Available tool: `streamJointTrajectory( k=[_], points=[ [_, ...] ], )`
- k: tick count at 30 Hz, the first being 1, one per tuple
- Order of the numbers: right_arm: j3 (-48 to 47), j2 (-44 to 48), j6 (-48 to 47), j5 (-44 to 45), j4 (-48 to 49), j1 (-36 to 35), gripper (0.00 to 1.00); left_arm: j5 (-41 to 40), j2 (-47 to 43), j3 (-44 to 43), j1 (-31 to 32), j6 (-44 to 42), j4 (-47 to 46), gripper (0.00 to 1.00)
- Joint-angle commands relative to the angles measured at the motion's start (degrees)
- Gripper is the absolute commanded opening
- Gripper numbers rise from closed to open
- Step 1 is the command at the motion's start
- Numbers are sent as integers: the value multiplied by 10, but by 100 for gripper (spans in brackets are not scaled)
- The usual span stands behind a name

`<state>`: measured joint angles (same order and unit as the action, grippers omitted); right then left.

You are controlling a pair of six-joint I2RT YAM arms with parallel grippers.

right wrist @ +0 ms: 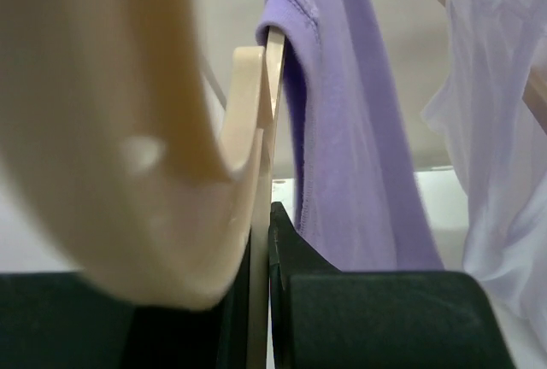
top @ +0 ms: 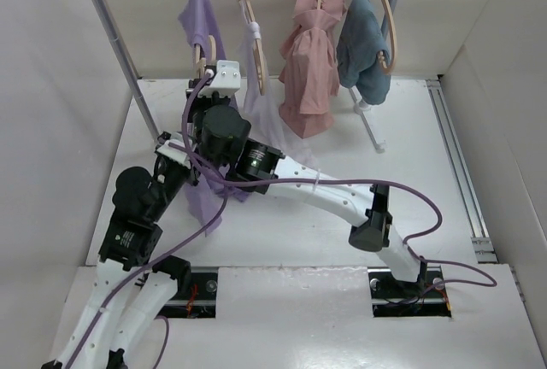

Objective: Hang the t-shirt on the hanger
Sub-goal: Hang the hanger with tshirt onto the clothesline

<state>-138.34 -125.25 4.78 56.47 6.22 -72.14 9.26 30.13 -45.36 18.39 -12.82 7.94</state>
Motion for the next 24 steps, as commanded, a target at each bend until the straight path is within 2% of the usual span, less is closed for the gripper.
streamJointTrajectory(
  k=[1, 2, 5, 9, 11, 12, 13, 16, 19, 20, 24],
  points=[
    [-17, 14, 1, -18, 42, -8, 0, -20, 15, 0, -4, 0, -55, 11],
    [-17, 14, 1, -18, 42, -8, 0, -20, 15, -6, -4, 0, -55, 0],
    [-17, 14, 1, -34, 42, -3, 0, -6, 20, -12, -4, 5, -42, 0],
    [-6, 14, 1, -101, 42, 22, 0, 8, -5, -23, -4, 11, -36, 0],
    [1, 14, 1, -141, 42, 30, 0, -20, -11, -37, -4, 30, -31, 0],
    [17, 19, 8, -150, 42, 36, 5, -34, -11, -42, -4, 40, -31, 0],
    [18, 25, 8, -155, 42, 36, 24, -49, -11, -49, -4, 49, -24, 0],
    [39, 38, 8, -176, 42, 42, 42, -94, 16, -76, -4, 74, -2, 0],
    [58, 45, 8, -181, 42, 42, 51, -119, 43, -98, -4, 88, 8, 0],
    [63, 52, 8, -181, 42, 42, 57, -119, 49, -105, -4, 102, 8, 0],
    [92, 84, 0, -195, 42, 42, 67, -124, 74, -143, -4, 117, 3, 0]
  ],
)
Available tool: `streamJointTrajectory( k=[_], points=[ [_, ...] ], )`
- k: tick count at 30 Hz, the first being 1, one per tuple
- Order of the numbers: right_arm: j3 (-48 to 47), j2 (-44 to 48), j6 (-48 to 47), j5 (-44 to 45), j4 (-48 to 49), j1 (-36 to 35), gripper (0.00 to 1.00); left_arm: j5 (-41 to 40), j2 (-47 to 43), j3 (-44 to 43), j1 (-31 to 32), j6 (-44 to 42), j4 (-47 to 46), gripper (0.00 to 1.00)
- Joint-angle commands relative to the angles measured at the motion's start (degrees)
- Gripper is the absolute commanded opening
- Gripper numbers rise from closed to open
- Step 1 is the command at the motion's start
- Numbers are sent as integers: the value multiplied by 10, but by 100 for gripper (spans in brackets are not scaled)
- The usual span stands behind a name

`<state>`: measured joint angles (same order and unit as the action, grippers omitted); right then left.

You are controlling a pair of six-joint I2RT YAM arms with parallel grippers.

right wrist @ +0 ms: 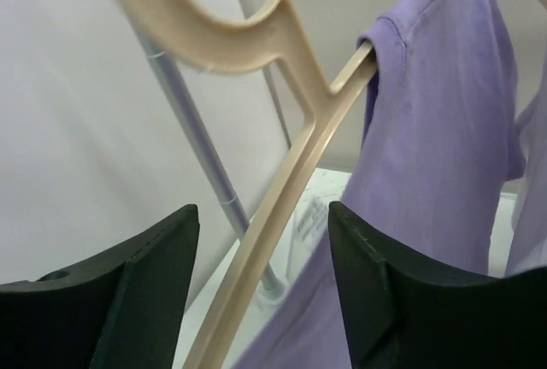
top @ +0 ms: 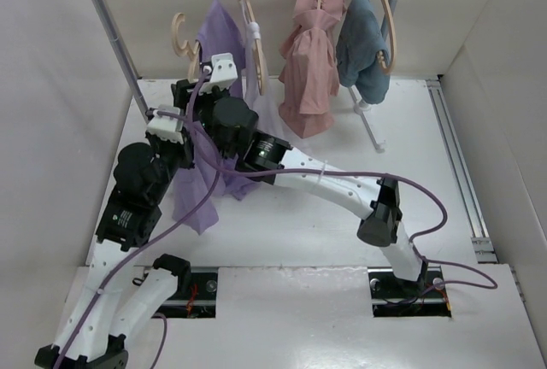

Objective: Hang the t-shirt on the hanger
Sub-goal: Hang the hanger with tshirt onto the clothesline

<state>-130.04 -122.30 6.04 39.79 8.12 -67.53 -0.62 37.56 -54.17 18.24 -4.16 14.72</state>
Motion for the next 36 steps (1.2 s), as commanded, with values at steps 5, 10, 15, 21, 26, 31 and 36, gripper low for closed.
streamJointTrajectory(
  k=[5, 10, 15, 21, 26, 31, 36],
  points=[
    [-3, 73, -84, -92, 23, -4, 79, -56, 26, -72, -2, 39, -89, 0],
    [36, 128, -104, -68, 23, -4, 84, -84, 44, -96, -2, 28, -107, 0],
    [115, 201, -104, -46, 35, -4, 84, -114, 99, -145, -2, 0, -101, 0],
    [217, 284, -139, -10, 48, -22, 84, -114, 181, -234, -2, 0, -65, 0],
    [281, 326, -144, -5, 60, -28, 84, -109, 219, -277, -7, 0, -36, 0],
    [304, 347, -144, -5, 66, -28, 84, -109, 268, -344, -7, -7, -3, 0],
    [326, 359, -150, -5, 88, -33, 84, -91, 289, -357, -33, -7, -14, 0]
  ],
)
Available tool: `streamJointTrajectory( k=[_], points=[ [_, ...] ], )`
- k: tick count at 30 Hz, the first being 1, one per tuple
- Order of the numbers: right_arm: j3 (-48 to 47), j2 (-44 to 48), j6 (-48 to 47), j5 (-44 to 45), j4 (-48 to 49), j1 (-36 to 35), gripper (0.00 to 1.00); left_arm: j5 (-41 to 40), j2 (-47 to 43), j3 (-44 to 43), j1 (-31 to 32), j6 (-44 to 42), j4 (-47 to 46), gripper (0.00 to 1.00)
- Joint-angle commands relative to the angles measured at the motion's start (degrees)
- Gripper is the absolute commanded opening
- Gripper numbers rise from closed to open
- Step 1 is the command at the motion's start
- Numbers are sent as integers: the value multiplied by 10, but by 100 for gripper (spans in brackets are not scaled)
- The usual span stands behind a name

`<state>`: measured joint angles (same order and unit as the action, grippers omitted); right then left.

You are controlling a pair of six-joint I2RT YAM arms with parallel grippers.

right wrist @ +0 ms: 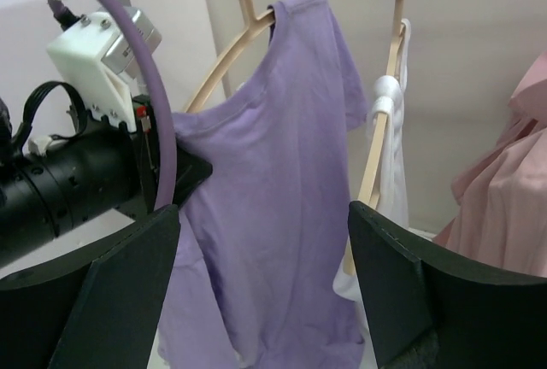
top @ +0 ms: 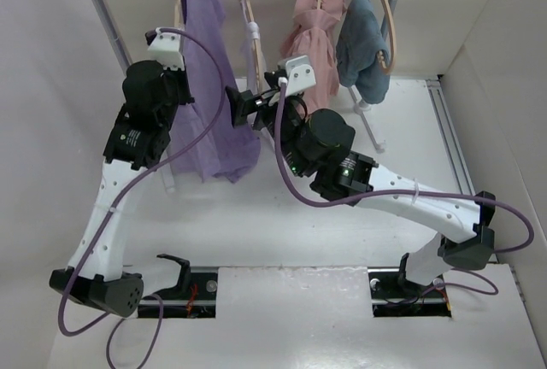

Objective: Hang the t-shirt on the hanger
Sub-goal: Hang the hanger with tshirt onto the clothesline

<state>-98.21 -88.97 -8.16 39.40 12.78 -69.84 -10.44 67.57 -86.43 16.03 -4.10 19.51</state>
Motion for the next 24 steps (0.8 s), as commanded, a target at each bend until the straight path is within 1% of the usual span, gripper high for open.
streamJointTrajectory(
  k=[1, 5, 8, 11, 14, 15, 16, 17, 18, 20, 21, 24],
  points=[
    [14, 26, -8, -1, 42, -10, 84, 8, -16, -27, -11, -14, -72, 0],
    [21, 31, -8, -1, 42, -10, 84, 13, -8, -39, -11, -14, -67, 0],
    [21, 31, -13, -1, 42, -10, 84, 13, 24, -79, -26, -8, -42, 0],
    [21, 36, -13, -6, 42, -10, 84, 33, 50, -116, -38, -2, -17, 0],
    [27, 42, -13, -6, 42, -10, 84, 45, 50, -113, -38, 5, 4, 0],
    [32, 42, -13, -6, 42, -10, 84, 53, 45, -107, -38, 12, 11, 9],
    [32, 48, -13, -6, 42, -10, 84, 59, 40, -92, -38, 12, 11, 20],
    [39, 48, -13, -6, 42, -10, 84, 68, 25, -86, -38, 12, 11, 24],
    [39, 48, -13, -6, 42, -10, 84, 68, 17, -79, -38, 12, 5, 26],
    [44, 53, -13, -6, 42, -10, 84, 76, -5, -61, -38, 7, -21, 35],
    [44, 53, -13, -6, 42, -10, 84, 76, -5, -61, -38, 7, -30, 37],
    [44, 53, -13, -12, 42, -15, 84, 71, -5, -61, -38, -7, -36, 38]
  ],
)
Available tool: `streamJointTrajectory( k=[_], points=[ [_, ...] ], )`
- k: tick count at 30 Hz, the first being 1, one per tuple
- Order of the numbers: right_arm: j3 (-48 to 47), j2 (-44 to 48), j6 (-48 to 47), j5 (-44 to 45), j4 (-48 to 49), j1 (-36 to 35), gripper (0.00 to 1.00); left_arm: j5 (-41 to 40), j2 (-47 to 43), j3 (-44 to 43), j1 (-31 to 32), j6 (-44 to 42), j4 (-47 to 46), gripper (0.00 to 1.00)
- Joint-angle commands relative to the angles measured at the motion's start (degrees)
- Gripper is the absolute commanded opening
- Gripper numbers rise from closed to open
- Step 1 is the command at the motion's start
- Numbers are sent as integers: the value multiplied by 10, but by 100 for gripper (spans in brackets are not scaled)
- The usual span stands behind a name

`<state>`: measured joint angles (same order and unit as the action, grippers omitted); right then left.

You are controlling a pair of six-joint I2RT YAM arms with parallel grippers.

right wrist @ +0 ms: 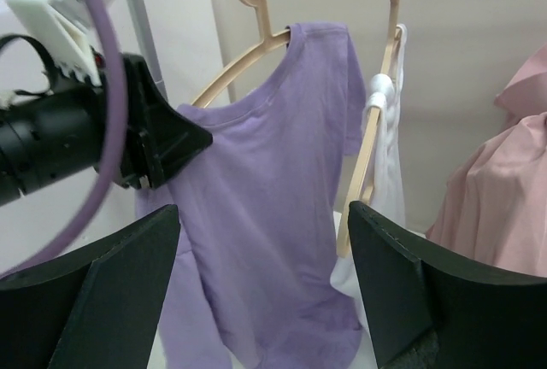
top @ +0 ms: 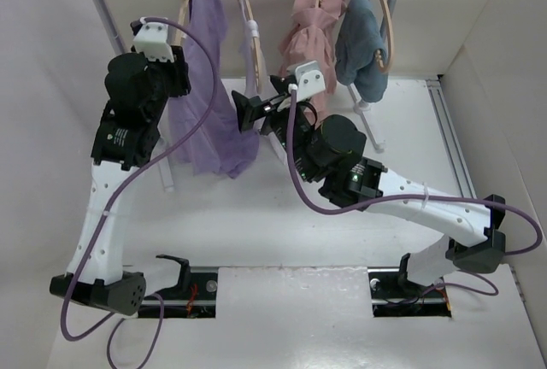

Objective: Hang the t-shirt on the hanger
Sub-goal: Hang the hanger with tshirt onto the clothesline

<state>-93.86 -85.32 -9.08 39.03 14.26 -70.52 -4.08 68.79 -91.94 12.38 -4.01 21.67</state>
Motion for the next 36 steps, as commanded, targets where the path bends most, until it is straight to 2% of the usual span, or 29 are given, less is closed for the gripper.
streamJointTrajectory(
  k=[1, 2, 7, 14, 22, 24, 26, 28, 30, 31, 35, 36],
  points=[
    [1, 16, -4, -8, 27, -8, 84, 7, -12, -11, -2, -8, -58, 40],
    [1, 16, -4, -8, 27, -14, 84, 7, -6, -17, -2, -8, -58, 43],
    [1, 16, -9, -15, 27, -14, 84, 7, 13, -38, -2, -20, -68, 43],
    [17, 33, -9, -4, 27, -19, 84, 7, 53, -83, -2, -20, -74, 34],
    [18, 33, -9, -4, 32, -24, 84, 7, 78, -154, -2, -27, -86, 37],
    [18, 33, -9, -4, 32, -24, 84, 2, 85, -167, -2, -38, -91, 31],
    [18, 33, -9, -4, 32, -24, 84, 2, 91, -167, -2, -38, -91, 29],
    [18, 33, -9, -4, 32, -24, 84, -9, 96, -172, -2, -43, -91, 39],
    [18, 33, -9, -4, 32, -24, 84, -9, 96, -178, -2, -43, -91, 54],
    [18, 33, -9, -10, 32, -24, 84, -9, 91, -178, -2, -43, -91, 65],
    [30, 38, -16, -26, 32, -24, 85, -9, 56, -158, -2, -43, -109, 80],
    [30, 38, -22, -33, 32, -24, 85, -9, 50, -158, -2, -43, -109, 82]
  ],
)
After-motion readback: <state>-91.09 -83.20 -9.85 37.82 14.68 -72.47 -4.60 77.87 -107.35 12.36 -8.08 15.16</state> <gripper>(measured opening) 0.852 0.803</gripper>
